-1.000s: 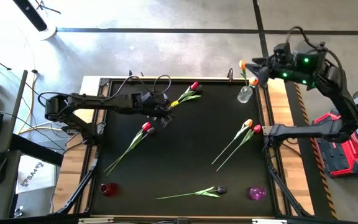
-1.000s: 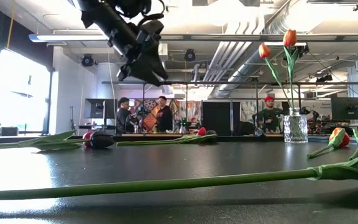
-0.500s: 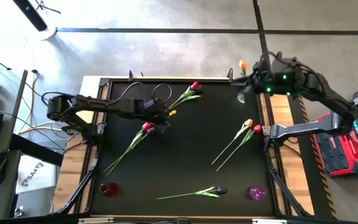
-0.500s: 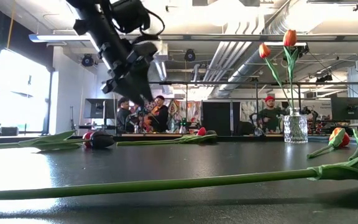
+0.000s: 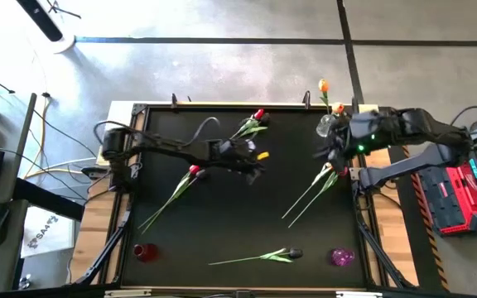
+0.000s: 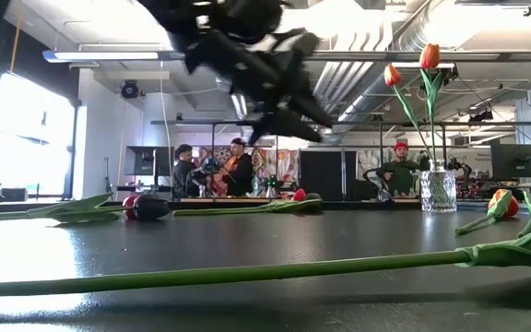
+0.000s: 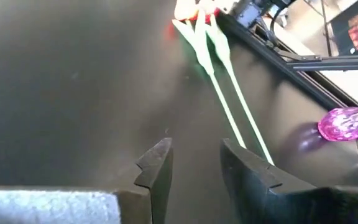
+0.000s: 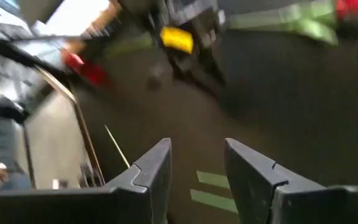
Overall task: Sort flowers into vase by color
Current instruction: Put the orange tulip into the transparent flower vase
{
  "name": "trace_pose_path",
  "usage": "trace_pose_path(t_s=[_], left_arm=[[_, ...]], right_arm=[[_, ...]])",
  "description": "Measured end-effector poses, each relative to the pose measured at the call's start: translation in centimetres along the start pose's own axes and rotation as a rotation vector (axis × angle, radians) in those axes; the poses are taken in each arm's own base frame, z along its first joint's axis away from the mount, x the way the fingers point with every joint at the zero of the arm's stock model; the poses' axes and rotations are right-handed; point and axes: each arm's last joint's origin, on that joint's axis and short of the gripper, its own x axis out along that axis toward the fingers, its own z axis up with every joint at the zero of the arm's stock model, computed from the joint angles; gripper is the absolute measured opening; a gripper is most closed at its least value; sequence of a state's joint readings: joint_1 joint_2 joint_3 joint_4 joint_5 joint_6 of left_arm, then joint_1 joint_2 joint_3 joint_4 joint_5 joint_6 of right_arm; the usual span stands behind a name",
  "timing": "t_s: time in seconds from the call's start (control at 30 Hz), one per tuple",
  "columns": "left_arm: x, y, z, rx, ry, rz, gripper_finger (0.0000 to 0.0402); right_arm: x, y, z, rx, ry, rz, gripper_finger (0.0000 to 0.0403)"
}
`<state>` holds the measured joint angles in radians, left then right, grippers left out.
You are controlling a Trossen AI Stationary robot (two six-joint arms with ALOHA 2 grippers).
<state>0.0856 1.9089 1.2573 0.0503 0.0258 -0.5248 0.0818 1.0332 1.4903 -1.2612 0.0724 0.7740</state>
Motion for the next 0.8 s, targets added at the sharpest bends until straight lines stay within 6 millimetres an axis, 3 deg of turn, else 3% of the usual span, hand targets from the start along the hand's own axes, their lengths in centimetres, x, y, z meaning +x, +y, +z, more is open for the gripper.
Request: trace_pose_path(t_s=[0.17,0.4,0.53,0.8], left_arm=[[3.1,-0.9,1.5,0.021,0.027,0.004,0.0127],[5.9,-2.0,3.3,0.091,-0.01,-0.02,0.0185],[8.2,-2.5,3.7,0.144,-0.022,-0.034,0.0205],[12.1,-3.6,3.1,0.202,-0.032,-0.058,0.0204]], right_arm=[[-0.3,-0.3,-2.1,0.135,0.131,-0.109,0.0135],[-0.6,0.3,-4.2,0.232,0.293,-0.142,0.0135],[-0.5,0.7,-5.0,0.264,0.344,-0.166,0.0135],[0.3,1.8,-5.6,0.254,0.376,-0.195,0.0135]])
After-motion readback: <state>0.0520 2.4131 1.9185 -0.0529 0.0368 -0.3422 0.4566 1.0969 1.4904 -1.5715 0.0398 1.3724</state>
